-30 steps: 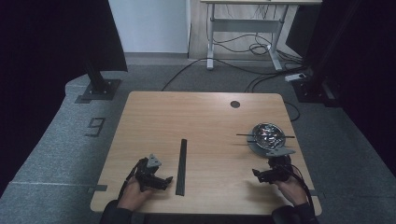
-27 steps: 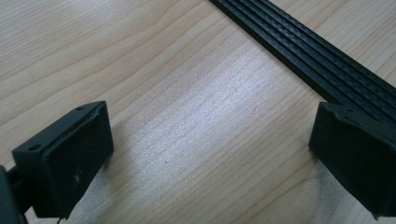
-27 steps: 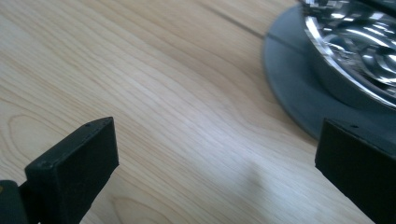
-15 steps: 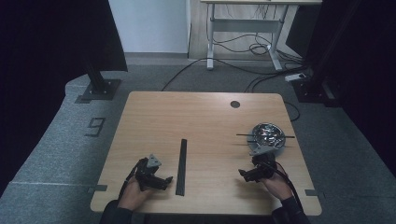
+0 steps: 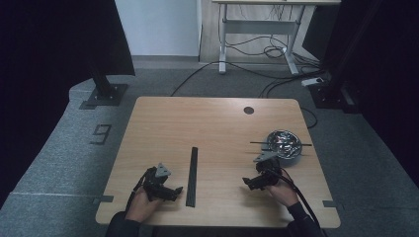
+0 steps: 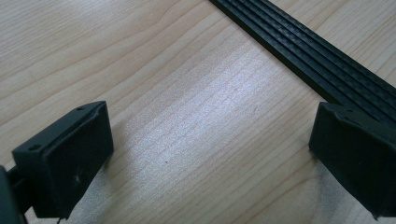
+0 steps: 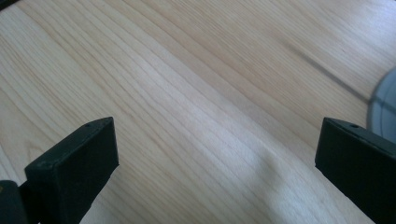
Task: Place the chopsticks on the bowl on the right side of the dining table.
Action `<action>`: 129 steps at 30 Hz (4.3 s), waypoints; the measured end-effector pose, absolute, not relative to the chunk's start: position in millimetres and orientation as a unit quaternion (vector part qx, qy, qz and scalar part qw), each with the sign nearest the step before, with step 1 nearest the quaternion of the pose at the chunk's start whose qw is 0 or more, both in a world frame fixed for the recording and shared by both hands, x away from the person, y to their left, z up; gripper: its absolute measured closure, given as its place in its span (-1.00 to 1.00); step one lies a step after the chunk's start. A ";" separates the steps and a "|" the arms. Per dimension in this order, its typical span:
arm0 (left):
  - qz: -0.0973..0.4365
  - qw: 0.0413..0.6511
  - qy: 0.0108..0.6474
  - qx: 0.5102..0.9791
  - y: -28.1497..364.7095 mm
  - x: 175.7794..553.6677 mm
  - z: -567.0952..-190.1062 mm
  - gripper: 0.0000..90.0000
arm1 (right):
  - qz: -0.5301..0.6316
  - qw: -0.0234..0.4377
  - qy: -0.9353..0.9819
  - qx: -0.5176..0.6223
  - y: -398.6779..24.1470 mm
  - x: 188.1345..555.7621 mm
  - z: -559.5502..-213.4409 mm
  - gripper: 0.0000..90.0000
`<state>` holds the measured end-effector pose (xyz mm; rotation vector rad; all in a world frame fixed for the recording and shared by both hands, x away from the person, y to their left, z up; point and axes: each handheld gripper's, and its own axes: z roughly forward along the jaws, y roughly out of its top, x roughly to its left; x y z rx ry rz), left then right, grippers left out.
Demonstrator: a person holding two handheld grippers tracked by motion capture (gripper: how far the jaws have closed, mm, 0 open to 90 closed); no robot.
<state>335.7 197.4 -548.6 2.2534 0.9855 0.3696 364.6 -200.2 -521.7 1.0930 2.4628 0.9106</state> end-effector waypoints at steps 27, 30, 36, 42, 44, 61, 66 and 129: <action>0.141 0.321 0.376 0.858 197.2 335.8 -548.5 -1.00 | 0.312 0.128 0.876 0.346 -143.6 386.8 -522.7 -1.00; 0.141 0.321 0.376 0.858 197.1 335.8 -548.5 -1.00 | 0.316 0.125 0.875 0.344 -135.9 389.7 -522.2 -1.00; 0.141 0.322 0.377 0.857 196.9 335.7 -548.7 -1.00 | 0.316 0.125 0.878 0.338 -117.0 396.0 -521.0 -1.00; 0.142 0.322 0.377 0.857 196.8 335.7 -548.6 -1.00 | 0.311 0.124 0.882 0.331 -104.5 398.3 -520.4 -1.00; 0.142 0.322 0.377 0.857 196.8 335.7 -548.6 -1.00 | 0.307 0.122 0.885 0.327 -99.6 400.2 -520.6 -1.00; 0.142 0.321 0.378 0.857 196.6 335.8 -548.6 -1.00 | 0.303 0.117 0.891 0.317 -63.3 408.8 -525.9 -1.00; 0.142 0.321 0.378 0.857 196.6 335.8 -548.6 -1.00 | 0.308 0.117 0.890 0.314 -53.4 410.4 -527.2 -1.00; 0.142 0.321 0.377 0.857 196.1 335.7 -548.6 -1.00 | 0.283 0.135 0.895 0.318 -49.9 413.4 -540.9 -1.00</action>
